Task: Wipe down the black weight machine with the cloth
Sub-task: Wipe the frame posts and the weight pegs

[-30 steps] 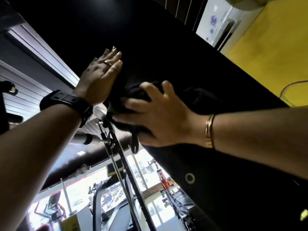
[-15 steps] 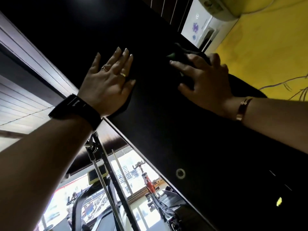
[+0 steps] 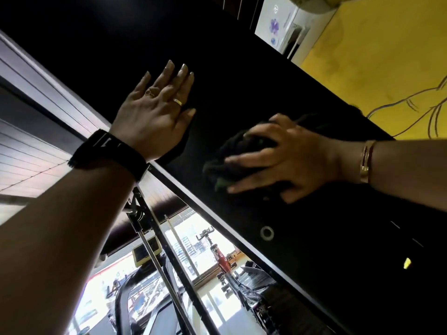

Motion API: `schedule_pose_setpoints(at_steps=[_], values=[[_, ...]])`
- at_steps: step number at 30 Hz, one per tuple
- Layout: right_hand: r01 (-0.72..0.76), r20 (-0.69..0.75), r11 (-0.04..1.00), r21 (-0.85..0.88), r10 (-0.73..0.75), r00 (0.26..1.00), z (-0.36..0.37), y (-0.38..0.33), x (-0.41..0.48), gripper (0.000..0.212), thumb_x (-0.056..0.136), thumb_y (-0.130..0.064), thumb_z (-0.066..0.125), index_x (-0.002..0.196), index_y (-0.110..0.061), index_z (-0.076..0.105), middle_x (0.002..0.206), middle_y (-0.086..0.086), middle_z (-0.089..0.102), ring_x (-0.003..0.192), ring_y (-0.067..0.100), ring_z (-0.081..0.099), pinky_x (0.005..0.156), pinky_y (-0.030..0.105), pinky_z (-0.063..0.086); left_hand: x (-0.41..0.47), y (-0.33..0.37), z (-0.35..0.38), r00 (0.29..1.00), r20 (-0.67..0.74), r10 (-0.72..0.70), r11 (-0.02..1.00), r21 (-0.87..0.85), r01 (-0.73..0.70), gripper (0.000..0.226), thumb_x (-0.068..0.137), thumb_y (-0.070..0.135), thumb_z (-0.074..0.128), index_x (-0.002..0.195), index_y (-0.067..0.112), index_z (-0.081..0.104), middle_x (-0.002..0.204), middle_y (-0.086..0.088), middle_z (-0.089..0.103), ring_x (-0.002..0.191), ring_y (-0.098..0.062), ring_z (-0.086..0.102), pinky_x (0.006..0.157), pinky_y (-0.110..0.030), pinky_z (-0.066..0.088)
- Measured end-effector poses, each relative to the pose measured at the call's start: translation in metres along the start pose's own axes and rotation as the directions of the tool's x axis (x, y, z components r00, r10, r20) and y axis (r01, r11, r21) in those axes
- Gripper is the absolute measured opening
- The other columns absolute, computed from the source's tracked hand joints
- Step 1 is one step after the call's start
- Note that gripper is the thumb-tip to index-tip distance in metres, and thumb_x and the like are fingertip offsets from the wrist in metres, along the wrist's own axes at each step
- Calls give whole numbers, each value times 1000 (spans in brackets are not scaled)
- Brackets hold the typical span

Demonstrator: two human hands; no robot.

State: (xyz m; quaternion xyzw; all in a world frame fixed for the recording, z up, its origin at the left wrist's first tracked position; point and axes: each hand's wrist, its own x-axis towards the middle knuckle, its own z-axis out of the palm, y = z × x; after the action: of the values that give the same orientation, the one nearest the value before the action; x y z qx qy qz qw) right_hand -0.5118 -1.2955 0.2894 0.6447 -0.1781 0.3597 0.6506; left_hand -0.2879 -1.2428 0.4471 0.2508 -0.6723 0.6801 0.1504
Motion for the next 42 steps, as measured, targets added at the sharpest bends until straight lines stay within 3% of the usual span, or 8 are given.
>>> schedule_pose_setpoints(at_steps=[8, 13, 17, 23, 26, 31, 33, 42], values=[[-591, -138, 802, 85, 597, 790, 5, -33, 59, 57, 77, -58, 50, 132, -43, 56, 140, -8, 52, 120, 40, 49, 81, 48, 37, 1, -1, 4, 1000, -9, 2, 1000, 20, -2, 70, 90, 38, 14, 153, 10, 24, 160, -7, 21, 148, -25, 18, 119, -47, 12], [-335, -101, 941, 45, 338, 936, -2, -56, 28, 62, 78, -55, 50, 138, -41, 49, 144, -4, 49, 124, 40, 39, 89, 48, 32, -2, 1, 2, 1000, -16, 25, 1000, -3, -26, 66, 96, 44, 15, 152, 10, 26, 159, -7, 24, 147, -25, 20, 119, -44, 10], [-83, 24, 996, -36, 84, 996, -8, -30, -4, 63, 81, -55, 41, 143, -45, 37, 150, -6, 41, 124, 40, 37, 90, 51, 34, 3, 17, -3, 939, 62, 339, 941, -1, -340, 61, 98, 38, 20, 153, 13, 28, 157, -5, 28, 145, -24, 26, 118, -43, 8], [-307, 57, 951, -45, 309, 949, 0, 21, -26, 64, 84, -45, 55, 145, -42, 37, 153, -4, 37, 123, 40, 44, 85, 50, 41, -3, 29, 4, 965, 15, 261, 965, -32, -261, 61, 97, 39, 23, 152, 15, 30, 157, -5, 28, 144, -22, 27, 118, -43, 16], [-540, 36, 840, -45, 542, 840, 1, 28, -27, 61, 87, -44, 48, 147, -40, 36, 153, -2, 37, 122, 39, 43, 82, 46, 39, -4, 34, 5, 974, -7, 228, 974, -10, -228, 61, 98, 40, 22, 153, 15, 28, 158, -5, 27, 145, -22, 25, 118, -43, 16], [-918, 115, 397, 1, 912, 394, -3, -14, -2, 62, 89, -55, 31, 150, -45, 21, 155, -1, 25, 132, 40, 24, 99, 61, 27, -3, 36, 6, 982, -16, 186, 982, -17, -186, 58, 100, 41, 20, 153, 18, 27, 158, -3, 27, 145, -21, 25, 119, -44, 17], [-940, 132, 340, -15, 933, 335, -5, -39, 12, 61, 90, -54, 34, 149, -45, 21, 156, -1, 25, 133, 41, 23, 98, 62, 27, -3, 37, 5, 984, -19, 176, 984, -26, -176, 57, 101, 40, 20, 153, 19, 28, 158, -3, 27, 145, -22, 25, 119, -45, 19], [-378, -15, 923, 67, 379, 925, -14, -95, -9, 55, 87, -52, 40, 141, -39, 47, 146, -2, 47, 121, 41, 38, 83, 52, 40, -7, 48, 5, 996, -23, 90, 995, -48, -91, 58, 98, 39, 22, 152, 21, 32, 157, -3, 30, 145, -24, 25, 118, -46, 17]])
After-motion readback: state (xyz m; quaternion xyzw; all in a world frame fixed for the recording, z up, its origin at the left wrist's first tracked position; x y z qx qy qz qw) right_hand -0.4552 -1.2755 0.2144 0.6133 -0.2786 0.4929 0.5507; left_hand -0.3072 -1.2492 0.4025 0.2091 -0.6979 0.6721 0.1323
